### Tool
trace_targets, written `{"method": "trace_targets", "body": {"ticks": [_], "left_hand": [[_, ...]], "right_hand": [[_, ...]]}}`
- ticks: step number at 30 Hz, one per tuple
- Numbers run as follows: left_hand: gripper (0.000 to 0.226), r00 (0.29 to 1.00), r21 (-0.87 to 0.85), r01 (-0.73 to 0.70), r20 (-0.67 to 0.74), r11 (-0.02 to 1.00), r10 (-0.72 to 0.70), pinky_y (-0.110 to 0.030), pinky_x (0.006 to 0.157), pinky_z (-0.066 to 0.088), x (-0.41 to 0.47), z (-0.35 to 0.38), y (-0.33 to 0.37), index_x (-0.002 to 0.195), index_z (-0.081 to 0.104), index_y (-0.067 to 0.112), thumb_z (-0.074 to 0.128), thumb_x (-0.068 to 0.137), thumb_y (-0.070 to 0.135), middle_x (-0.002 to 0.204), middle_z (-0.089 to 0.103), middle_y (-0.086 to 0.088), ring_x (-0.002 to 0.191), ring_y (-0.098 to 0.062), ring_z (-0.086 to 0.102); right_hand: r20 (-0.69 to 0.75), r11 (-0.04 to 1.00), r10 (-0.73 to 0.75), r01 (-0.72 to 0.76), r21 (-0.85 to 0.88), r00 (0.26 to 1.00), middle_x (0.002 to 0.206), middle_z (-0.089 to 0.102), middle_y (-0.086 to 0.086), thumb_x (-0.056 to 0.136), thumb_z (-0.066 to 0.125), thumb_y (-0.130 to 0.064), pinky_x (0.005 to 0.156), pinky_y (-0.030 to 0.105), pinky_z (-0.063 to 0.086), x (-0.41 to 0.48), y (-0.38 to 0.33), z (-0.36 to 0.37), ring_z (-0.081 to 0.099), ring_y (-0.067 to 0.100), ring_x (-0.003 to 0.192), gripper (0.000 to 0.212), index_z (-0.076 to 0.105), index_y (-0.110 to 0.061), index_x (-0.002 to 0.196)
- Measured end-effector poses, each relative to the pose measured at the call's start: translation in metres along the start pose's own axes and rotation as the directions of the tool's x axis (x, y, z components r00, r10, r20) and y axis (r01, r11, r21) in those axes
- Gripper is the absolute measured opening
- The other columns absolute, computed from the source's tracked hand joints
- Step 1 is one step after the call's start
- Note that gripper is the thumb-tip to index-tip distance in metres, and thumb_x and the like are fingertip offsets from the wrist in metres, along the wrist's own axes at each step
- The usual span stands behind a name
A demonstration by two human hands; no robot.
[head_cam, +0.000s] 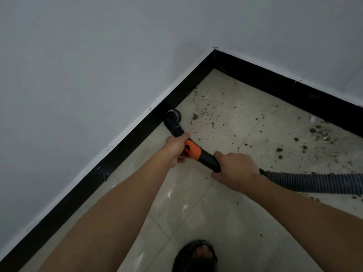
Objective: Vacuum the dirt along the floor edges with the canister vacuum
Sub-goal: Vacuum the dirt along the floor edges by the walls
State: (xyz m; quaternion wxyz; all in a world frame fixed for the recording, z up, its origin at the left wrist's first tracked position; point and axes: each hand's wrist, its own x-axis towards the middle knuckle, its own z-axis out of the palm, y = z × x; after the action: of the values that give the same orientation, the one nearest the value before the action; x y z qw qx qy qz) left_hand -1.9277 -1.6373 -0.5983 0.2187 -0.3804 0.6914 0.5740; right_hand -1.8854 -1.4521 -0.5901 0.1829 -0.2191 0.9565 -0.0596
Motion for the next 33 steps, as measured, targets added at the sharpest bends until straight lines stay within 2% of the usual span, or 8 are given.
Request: {"method": "trace_targets", "body": {"ticks": [3, 7, 11, 15, 19, 21, 25, 33], "left_hand": [[0.050, 0.999, -0.003, 0.029, -0.046, 1.000, -0.030, -0.030, 0.056, 0.044, -0.017, -0.023, -0.034, 0.123, 0.052, 0.009, 0.059, 0.091, 0.047, 0.101, 0.064, -0.012, 0.079, -0.025, 0.059], [0.046, 0.998, 0.004, 0.037, -0.057, 0.999, -0.036, -0.030, 0.056, 0.045, -0.045, -0.031, -0.071, 0.117, 0.055, 0.008, 0.057, 0.092, 0.047, 0.097, 0.065, -0.012, 0.081, -0.027, 0.061], [0.048, 0.999, 0.014, 0.033, -0.022, 0.999, -0.033, -0.028, 0.051, 0.043, -0.057, -0.009, -0.078, 0.118, 0.054, 0.007, 0.056, 0.092, 0.048, 0.093, 0.064, -0.011, 0.078, -0.026, 0.059], [0.048, 1.000, -0.002, 0.017, 0.010, 1.000, -0.017, -0.028, 0.053, 0.042, -0.048, 0.017, -0.051, 0.120, 0.053, 0.007, 0.056, 0.093, 0.046, 0.095, 0.062, -0.011, 0.077, -0.025, 0.056], [0.052, 0.999, -0.001, -0.002, 0.034, 1.000, 0.002, -0.029, 0.056, 0.043, -0.027, 0.033, -0.016, 0.125, 0.049, 0.008, 0.058, 0.092, 0.048, 0.104, 0.062, -0.012, 0.082, -0.025, 0.057], [0.052, 0.998, 0.009, -0.011, 0.059, 1.000, 0.011, -0.030, 0.057, 0.044, -0.015, 0.039, 0.000, 0.126, 0.048, 0.009, 0.057, 0.092, 0.047, 0.107, 0.062, -0.012, 0.084, -0.025, 0.058], [0.048, 0.993, 0.037, -0.030, 0.112, 0.999, 0.026, -0.030, 0.054, 0.042, 0.002, 0.054, 0.029, 0.126, 0.048, 0.009, 0.057, 0.093, 0.044, 0.107, 0.060, -0.011, 0.082, -0.023, 0.057], [0.046, 0.986, 0.065, -0.076, 0.152, 0.995, 0.065, -0.029, 0.052, 0.042, 0.021, 0.077, 0.068, 0.123, 0.050, 0.008, 0.056, 0.094, 0.044, 0.105, 0.061, -0.012, 0.072, -0.022, 0.058]], "right_hand": [[0.031, 0.997, -0.073, 0.072, 0.027, 0.997, 0.097, 0.064, 0.004, 0.090, 0.053, -0.046, 0.060, 0.029, 0.035, -0.021, -0.024, 0.010, 0.051, 0.021, 0.070, 0.038, 0.047, -0.021, 0.118], [0.061, 0.994, -0.090, 0.086, 0.064, 0.994, 0.102, 0.066, 0.004, 0.092, 0.051, -0.046, 0.062, 0.029, 0.036, -0.058, -0.042, 0.028, 0.063, 0.022, 0.083, 0.040, 0.047, -0.020, 0.123], [0.071, 0.997, -0.022, 0.017, 0.075, 0.997, 0.099, 0.066, 0.000, 0.092, 0.050, -0.047, 0.061, 0.028, 0.036, -0.082, -0.030, 0.031, 0.056, 0.017, 0.073, 0.036, 0.047, -0.023, 0.119], [0.032, 0.999, 0.026, -0.027, 0.022, 0.999, 0.095, 0.066, 0.000, 0.091, 0.050, -0.047, 0.051, 0.029, 0.030, -0.070, -0.007, 0.020, 0.049, 0.017, 0.066, 0.034, 0.047, -0.023, 0.115], [-0.008, 0.997, 0.074, -0.074, 0.007, 0.997, 0.089, 0.063, 0.001, 0.091, 0.052, -0.048, 0.057, 0.029, 0.037, -0.045, 0.012, 0.007, 0.049, 0.019, 0.066, 0.034, 0.046, -0.023, 0.112], [-0.026, 0.995, 0.101, -0.101, 0.008, 0.995, 0.080, 0.055, -0.002, 0.090, 0.053, -0.048, 0.059, 0.029, 0.039, -0.033, 0.019, 0.003, 0.050, 0.020, 0.065, 0.033, 0.046, -0.023, 0.110], [-0.036, 0.987, 0.159, -0.159, 0.006, 0.987, 0.068, 0.041, -0.006, 0.090, 0.053, -0.047, 0.055, 0.028, 0.035, -0.012, 0.037, -0.006, 0.049, 0.019, 0.063, 0.030, 0.045, -0.024, 0.107], [-0.057, 0.977, 0.215, -0.215, 0.008, 0.975, 0.066, 0.042, -0.006, 0.090, 0.055, -0.047, 0.054, 0.027, 0.035, 0.013, 0.061, -0.024, 0.050, 0.018, 0.062, 0.029, 0.042, -0.025, 0.102]]}}
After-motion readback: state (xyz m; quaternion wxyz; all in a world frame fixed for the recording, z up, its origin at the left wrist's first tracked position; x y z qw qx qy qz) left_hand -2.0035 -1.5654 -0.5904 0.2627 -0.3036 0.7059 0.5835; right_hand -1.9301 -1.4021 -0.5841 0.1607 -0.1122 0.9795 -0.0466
